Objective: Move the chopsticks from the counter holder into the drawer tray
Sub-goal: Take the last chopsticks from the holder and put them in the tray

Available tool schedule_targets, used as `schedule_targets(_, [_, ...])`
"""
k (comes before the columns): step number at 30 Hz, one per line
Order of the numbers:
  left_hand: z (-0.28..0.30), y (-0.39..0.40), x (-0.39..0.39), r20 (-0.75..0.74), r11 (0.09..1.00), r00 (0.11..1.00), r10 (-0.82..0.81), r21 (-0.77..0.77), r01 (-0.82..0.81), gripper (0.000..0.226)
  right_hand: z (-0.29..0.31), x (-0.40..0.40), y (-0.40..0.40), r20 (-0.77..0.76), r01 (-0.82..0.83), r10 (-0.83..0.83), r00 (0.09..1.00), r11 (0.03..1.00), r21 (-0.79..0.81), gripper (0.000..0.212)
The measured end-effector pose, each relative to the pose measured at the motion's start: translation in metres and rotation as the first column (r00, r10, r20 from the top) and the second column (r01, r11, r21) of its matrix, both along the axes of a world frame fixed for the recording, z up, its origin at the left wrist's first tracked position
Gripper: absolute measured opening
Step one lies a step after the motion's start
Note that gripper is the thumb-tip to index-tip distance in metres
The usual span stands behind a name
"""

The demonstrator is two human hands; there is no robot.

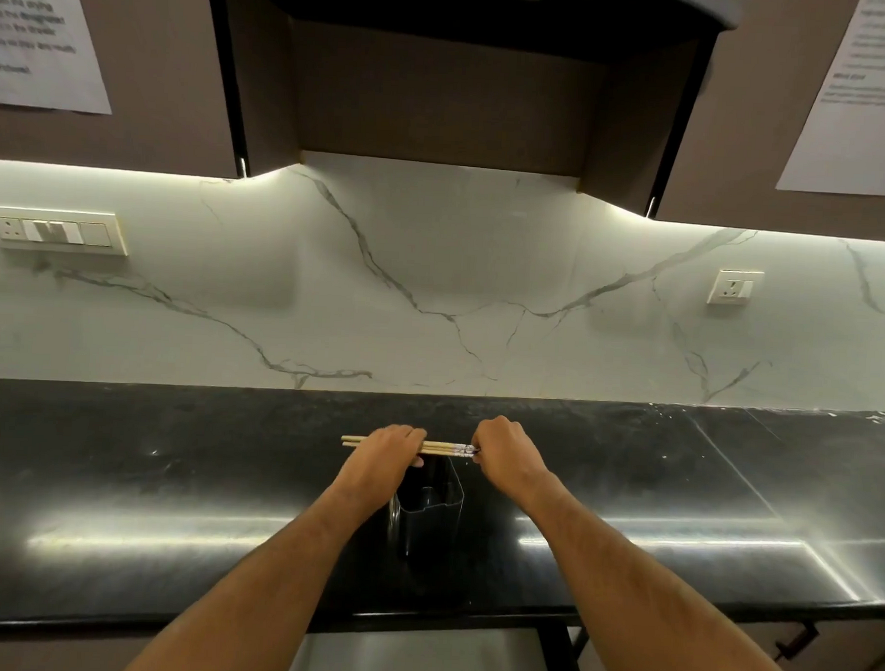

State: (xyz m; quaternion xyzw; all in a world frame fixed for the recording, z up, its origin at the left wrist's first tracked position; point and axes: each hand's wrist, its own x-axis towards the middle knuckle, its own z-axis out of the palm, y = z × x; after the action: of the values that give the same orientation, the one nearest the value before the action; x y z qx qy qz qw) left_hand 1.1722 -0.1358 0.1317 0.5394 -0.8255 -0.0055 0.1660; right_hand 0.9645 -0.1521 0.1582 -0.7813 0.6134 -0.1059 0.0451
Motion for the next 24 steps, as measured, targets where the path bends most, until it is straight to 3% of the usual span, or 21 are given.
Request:
schedule_targets(2, [0.003,0.002,-0.005,0.079,0.993,0.996,0.041,0.104,-0.049,0.005,-0.001,0.003,0.002,-0.024,-0.014,0.015,1.0,1.0,0.008,0.014])
schedule_targets(5, [0.005,0.004,-0.011,0.139,0.978,0.989,0.047,0.193,-0.074,0.008,-0.002,0.004,0.006,-0.034,-0.025,0.026,0.999,0.999,0.031,0.012])
schedule_targets(15, [0.002,0.009,-0.02,0.136,0.974,0.989,0.055,0.209,-0.083,0.009,-0.006,0.001,0.021,-0.009,-0.037,0.038,0.999,0.999,0.028,0.013])
schedule_targets(24, [-0.001,0.017,-0.026,0.143,0.964,0.989,0.037,0.257,-0.073,0.01,-0.006,0.005,0.042,-0.088,-0.005,0.005,0.996,1.0,0.0,0.013])
